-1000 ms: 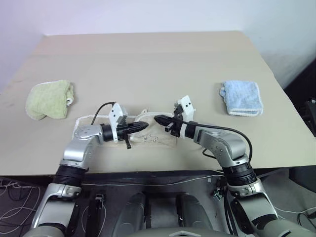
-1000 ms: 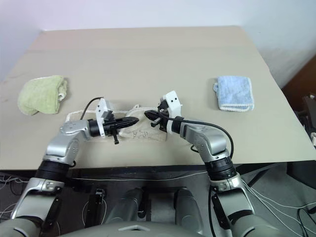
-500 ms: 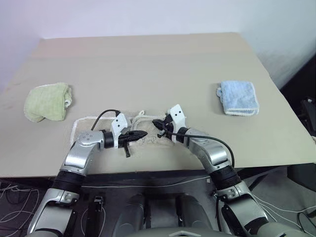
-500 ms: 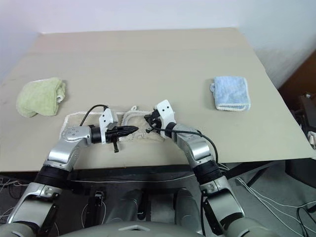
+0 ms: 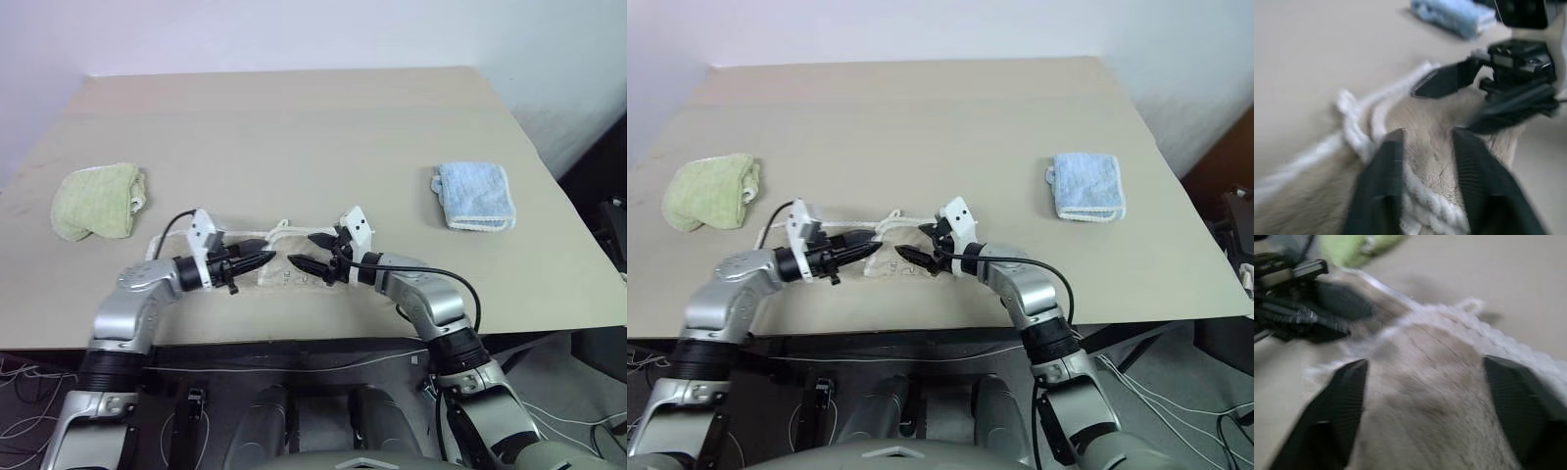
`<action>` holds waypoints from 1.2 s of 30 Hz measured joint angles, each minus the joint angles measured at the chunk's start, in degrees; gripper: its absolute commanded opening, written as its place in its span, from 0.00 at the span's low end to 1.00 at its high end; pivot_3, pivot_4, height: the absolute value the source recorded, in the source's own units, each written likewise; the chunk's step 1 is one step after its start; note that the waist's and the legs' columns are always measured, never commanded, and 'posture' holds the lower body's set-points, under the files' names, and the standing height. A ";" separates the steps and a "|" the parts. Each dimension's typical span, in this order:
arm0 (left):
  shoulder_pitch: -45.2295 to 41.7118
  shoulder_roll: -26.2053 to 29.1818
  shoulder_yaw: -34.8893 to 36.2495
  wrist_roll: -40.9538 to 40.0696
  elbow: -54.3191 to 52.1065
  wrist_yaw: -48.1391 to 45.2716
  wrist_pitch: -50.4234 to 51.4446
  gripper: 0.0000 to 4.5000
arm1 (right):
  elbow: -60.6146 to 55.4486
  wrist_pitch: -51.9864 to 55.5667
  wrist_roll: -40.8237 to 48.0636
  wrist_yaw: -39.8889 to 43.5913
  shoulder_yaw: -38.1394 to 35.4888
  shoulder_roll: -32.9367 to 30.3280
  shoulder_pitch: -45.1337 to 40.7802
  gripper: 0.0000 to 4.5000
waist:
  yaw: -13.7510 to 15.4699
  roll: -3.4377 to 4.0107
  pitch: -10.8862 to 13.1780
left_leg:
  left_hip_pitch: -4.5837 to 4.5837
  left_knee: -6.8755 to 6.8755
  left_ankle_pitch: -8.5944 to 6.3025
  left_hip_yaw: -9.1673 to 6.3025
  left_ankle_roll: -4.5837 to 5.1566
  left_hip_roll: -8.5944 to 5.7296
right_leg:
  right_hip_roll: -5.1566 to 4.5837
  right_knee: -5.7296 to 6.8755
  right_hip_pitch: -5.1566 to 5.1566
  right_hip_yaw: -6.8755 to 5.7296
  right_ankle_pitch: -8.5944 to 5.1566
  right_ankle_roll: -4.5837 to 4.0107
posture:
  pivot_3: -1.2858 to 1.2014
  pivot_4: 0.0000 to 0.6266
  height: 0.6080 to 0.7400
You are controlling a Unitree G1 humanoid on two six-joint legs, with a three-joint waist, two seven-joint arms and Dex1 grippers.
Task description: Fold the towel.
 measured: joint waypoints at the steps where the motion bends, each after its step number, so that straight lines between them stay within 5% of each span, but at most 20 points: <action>1: 0.61 1.16 1.62 -2.15 -1.41 -0.03 2.36 0.68 | -2.03 1.09 0.81 1.12 -0.16 -1.20 -0.22 1.00 | -0.07 0.00 0.00 | -0.11 0.00 0.00 0.00 0.00 0.00 | 0.00 0.01 -0.11 0.00 0.00 0.01 | 0.52 0.24 1.00; 5: 2.73 4.19 8.20 -9.32 -6.95 2.01 10.16 0.99 | -5.90 3.27 1.85 3.49 0.01 -4.18 -1.68 1.00 | -0.04 0.00 0.00 | -0.19 -0.01 0.00 0.00 0.00 0.00 | -0.02 -0.01 -0.19 -0.01 0.00 0.00 | 0.52 0.24 1.00; 12: 12.95 5.16 20.16 -15.37 -16.06 15.85 19.87 1.00 | -8.03 3.31 1.74 9.94 2.87 -8.62 -4.53 1.00 | 0.03 -0.04 0.03 | -0.26 -0.02 -0.01 -0.02 -0.01 0.00 | -0.07 -0.09 -0.22 -0.02 -0.03 -0.05 | 0.52 0.24 1.00; 21: 26.73 1.84 37.52 -42.23 -24.28 44.51 37.65 1.00 | -4.18 -0.12 -0.74 14.69 4.97 -10.04 -7.80 1.00 | 0.33 -0.10 0.05 | -0.31 0.03 -0.07 -0.05 -0.12 -0.04 | -0.14 -0.14 -0.24 -0.03 -0.10 -0.18 | 0.52 0.24 1.00; 28: 30.93 3.09 38.69 -57.55 -20.22 61.19 37.17 1.00 | -2.28 -2.15 -2.48 16.91 6.02 -10.45 -8.45 1.00 | 0.34 -0.09 0.04 | -0.31 0.02 -0.10 -0.06 -0.17 -0.04 | -0.15 -0.18 -0.25 -0.01 -0.14 -0.25 | 0.52 0.24 1.00; 36: 24.60 4.19 33.89 -62.08 -11.51 70.56 33.21 1.00 | -1.95 -3.48 -3.92 16.64 6.45 -10.23 -8.43 1.00 | 0.51 -0.10 0.04 | -0.32 0.00 -0.11 -0.07 -0.18 -0.09 | -0.15 -0.50 -0.24 -0.04 -0.12 -0.29 | 0.52 0.24 1.00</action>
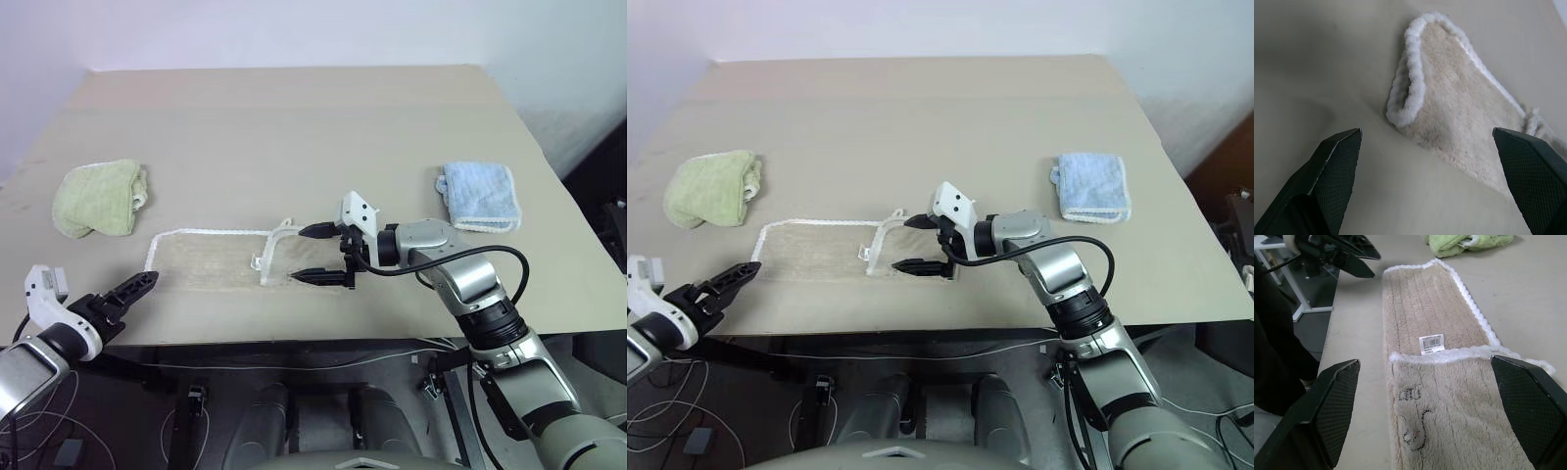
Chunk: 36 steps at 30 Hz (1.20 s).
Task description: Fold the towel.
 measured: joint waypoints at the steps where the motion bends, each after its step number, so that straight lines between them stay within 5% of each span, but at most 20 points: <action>1: -1.06 0.00 -0.77 -0.14 0.96 0.61 -0.44 1.00 | -0.04 -0.01 -0.16 -0.20 0.00 0.00 0.04 1.00 | -0.04 -0.01 0.00 | 0.00 0.00 0.00 0.00 0.00 0.00 | 0.00 -0.03 0.00 -0.01 0.00 0.00 | 0.52 0.24 1.00; 10: -6.51 1.40 -5.56 0.37 6.13 0.77 -0.91 0.96 | -0.38 -0.75 -2.92 -3.22 0.02 -0.76 2.79 1.00 | 0.27 0.07 -0.03 | 0.00 -0.11 0.00 -0.01 0.01 -0.06 | -0.04 -0.09 0.00 -0.02 0.02 0.01 | 0.52 0.24 1.00; 14: -7.33 -0.02 -6.32 0.37 7.03 0.34 -1.81 0.74 | -0.43 -0.95 -3.97 -4.41 0.02 -0.73 3.67 1.00 | 0.26 0.04 -0.04 | -0.01 -0.06 0.00 0.00 0.02 -0.10 | -0.07 -0.12 0.02 -0.02 0.02 0.01 | 0.52 0.24 1.00; 24: -8.22 -0.23 -8.04 5.61 8.02 -3.26 -2.57 0.01 | -0.46 -1.77 -5.16 -5.23 -0.03 -0.74 4.16 1.00 | -0.12 0.04 -0.04 | -0.15 -0.16 0.06 0.04 0.10 -0.09 | -0.04 -0.13 0.01 0.01 0.10 0.15 | 0.52 0.24 1.00; 36: -11.20 1.04 -12.51 14.45 -2.26 -18.47 -5.35 0.01 | -0.99 -1.80 -4.61 -5.16 -0.89 -0.76 5.48 1.00 | -0.12 0.03 -0.03 | -0.19 -0.17 0.05 0.06 0.10 -0.10 | -0.04 -0.18 0.01 0.01 0.04 0.03 | 0.52 0.24 1.00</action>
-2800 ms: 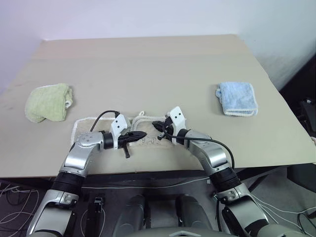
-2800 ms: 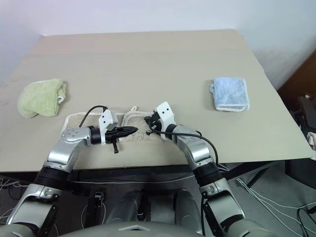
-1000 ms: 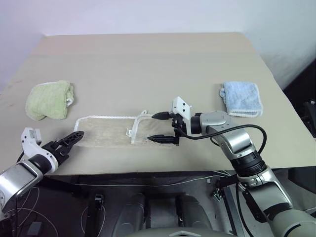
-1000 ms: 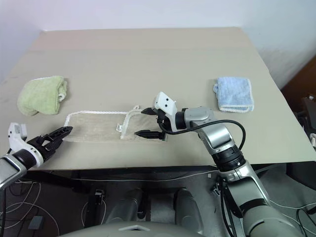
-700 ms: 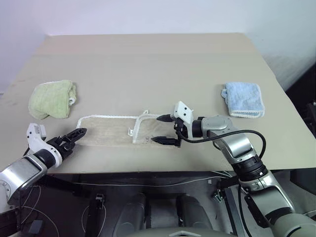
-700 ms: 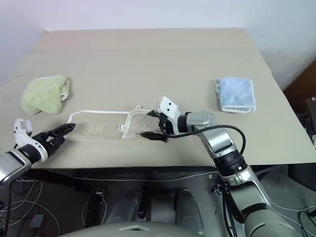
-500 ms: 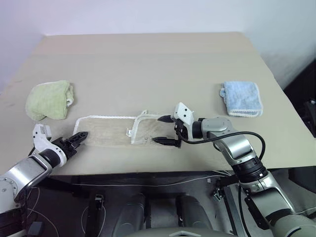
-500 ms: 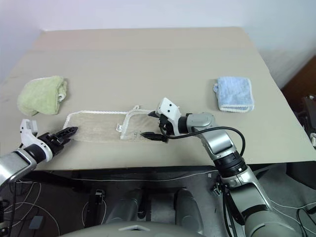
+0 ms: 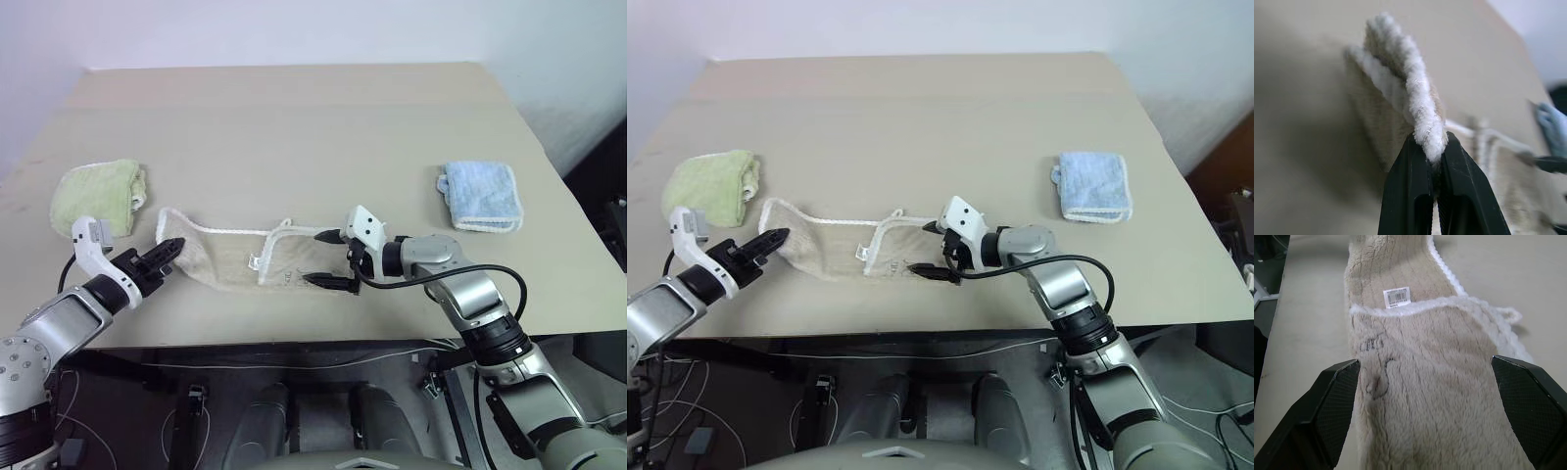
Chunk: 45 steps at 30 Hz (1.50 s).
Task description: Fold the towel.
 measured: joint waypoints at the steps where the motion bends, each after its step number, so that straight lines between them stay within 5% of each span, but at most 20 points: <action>1: -0.45 1.01 -1.39 -0.06 -1.12 -1.67 0.98 0.01 | -0.04 0.21 0.75 0.08 -0.78 -0.05 0.02 1.00 | -0.02 0.00 0.00 | -0.01 0.00 0.01 0.00 0.01 0.00 | 0.00 0.00 0.00 0.00 0.00 0.00 | 0.52 0.24 1.00; 7: -6.49 5.15 -8.81 4.14 -3.50 -9.02 3.50 0.01 | 0.23 1.17 3.03 0.37 -4.76 -1.30 -0.34 1.00 | 0.01 0.01 0.01 | 0.00 -0.01 0.03 0.01 0.05 0.00 | 0.03 0.01 0.00 -0.01 0.02 0.04 | 0.52 0.24 1.00; 15: -23.78 -1.29 -20.62 7.39 0.76 -12.91 7.35 0.01 | 4.47 4.02 6.05 0.18 -13.60 -8.44 -1.51 1.00 | 0.22 -0.02 0.06 | -0.05 0.12 0.01 0.01 0.18 -0.11 | 0.07 -0.03 0.08 -0.05 0.18 0.35 | 0.52 0.24 1.00; 32: -29.05 -8.49 -31.22 15.20 2.09 -15.66 13.87 0.01 | -0.08 6.09 7.04 -4.50 -17.20 -11.22 2.95 1.00 | 0.14 -0.02 0.09 | -0.05 0.33 0.00 0.04 0.22 -0.09 | 0.11 0.01 0.18 -0.01 0.23 0.45 | 0.52 0.24 1.00; 45: -29.18 -8.46 -33.14 19.30 1.20 -21.71 15.31 0.89 | -0.09 6.32 7.30 -6.49 -17.29 -11.39 3.58 1.00 | 0.04 -0.02 0.09 | -0.04 0.34 0.00 0.04 0.22 -0.07 | 0.13 0.02 0.17 -0.01 0.23 0.46 | 0.52 0.24 1.00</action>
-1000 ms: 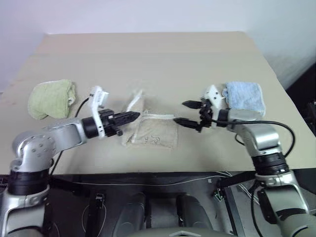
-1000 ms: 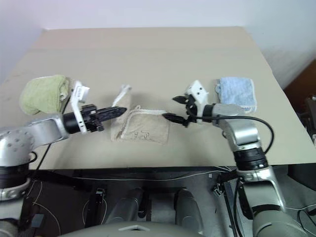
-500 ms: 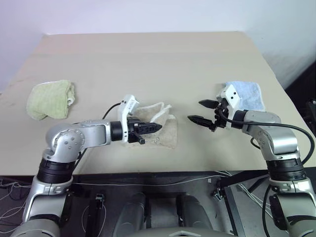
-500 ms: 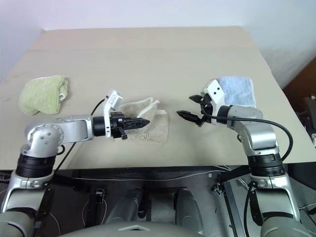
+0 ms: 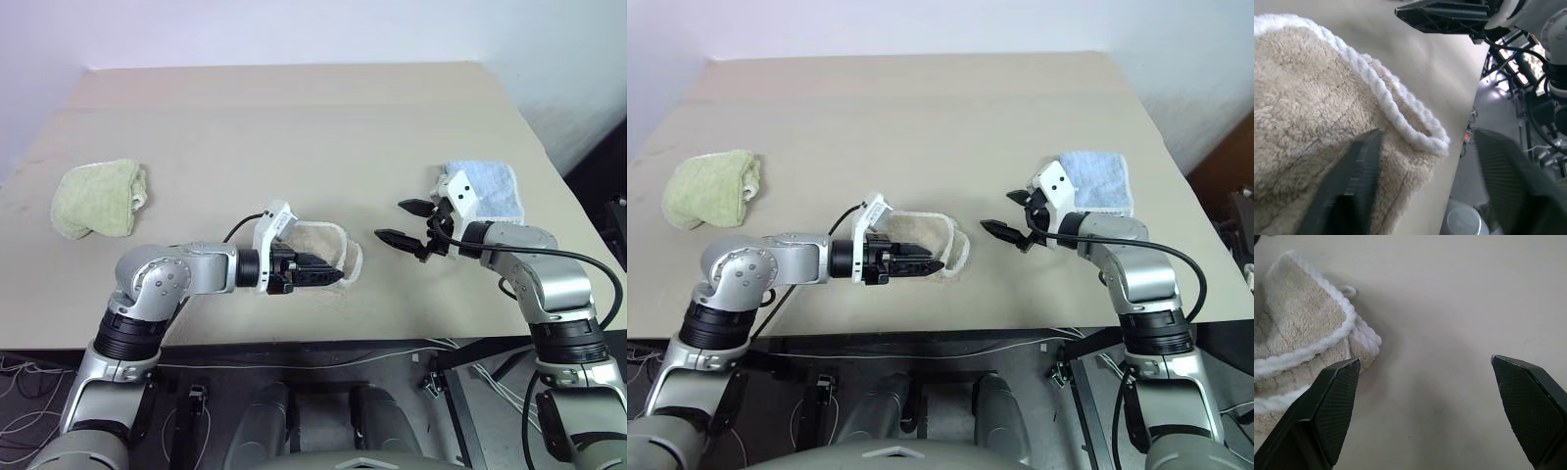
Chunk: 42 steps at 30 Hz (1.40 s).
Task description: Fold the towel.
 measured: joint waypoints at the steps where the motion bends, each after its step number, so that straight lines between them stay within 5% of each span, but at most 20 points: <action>1: 0.07 0.78 0.45 0.45 -0.16 -0.47 -0.46 0.96 | -0.01 0.35 0.24 0.00 -0.03 0.00 -0.01 1.00 | -0.02 0.00 0.00 | 0.00 0.00 0.00 0.00 0.00 0.01 | 0.00 0.00 0.00 0.00 0.00 0.00 | 0.52 0.24 1.00; 7: 0.53 5.75 8.54 2.13 -2.05 -7.57 -8.90 0.99 | -1.74 8.81 6.81 1.04 -2.32 0.03 -0.64 1.00 | 0.00 0.01 0.01 | 0.00 -0.02 0.00 0.00 0.00 0.01 | -0.04 0.00 -0.02 0.00 0.00 -0.01 | 0.52 0.24 1.00; 9: 0.73 7.67 9.57 4.04 -2.08 -9.99 -11.97 1.00 | -3.30 11.46 9.66 1.94 -2.55 0.16 -0.70 0.92 | 0.04 0.01 0.01 | 0.00 -0.02 -0.01 0.00 0.00 0.01 | -0.07 -0.02 0.00 0.00 -0.01 -0.02 | 0.52 0.24 1.00; 12: 2.39 9.38 9.82 9.27 -1.11 -13.47 -18.70 0.86 | -5.80 14.78 14.70 1.92 -3.76 2.36 -1.21 0.71 | 0.01 0.01 0.01 | 0.00 -0.02 -0.01 0.01 0.02 0.01 | -0.11 -0.03 0.00 0.01 -0.01 -0.02 | 0.52 0.24 1.00; 22: 8.50 9.21 8.32 17.21 1.34 -22.34 -28.91 0.11 | -8.62 18.26 21.45 -2.23 -3.00 9.68 -3.89 0.00 | 0.16 0.02 0.01 | -0.06 -0.05 -0.03 -0.01 0.03 -0.01 | -0.17 -0.05 -0.07 0.01 0.00 -0.02 | 0.52 0.24 1.00; 24: 8.53 7.82 7.67 19.14 2.15 -23.50 -31.82 0.01 | -9.41 18.04 21.37 -2.21 -1.32 10.54 -3.25 0.00 | 0.06 0.02 0.01 | -0.04 -0.06 -0.03 -0.01 0.03 0.00 | -0.16 -0.04 -0.06 0.01 0.00 -0.02 | 0.52 0.24 1.00; 29: 6.95 1.84 4.21 25.70 10.75 -27.49 -43.50 0.01 | -5.41 16.30 19.88 -4.92 1.13 15.83 -3.37 0.00 | -0.05 0.03 0.00 | -0.04 -0.04 -0.02 0.03 0.03 0.00 | -0.13 0.00 -0.08 0.02 0.01 -0.02 | 0.52 0.24 1.00; 42: 16.84 0.99 -1.31 34.12 14.90 -40.43 -58.80 0.01 | 5.14 4.02 5.35 -7.09 11.27 18.30 1.15 0.00 | -0.13 0.02 -0.08 | 0.11 -0.04 -0.03 0.03 0.04 0.01 | -0.07 0.04 0.00 0.03 0.02 -0.02 | 0.52 0.24 1.00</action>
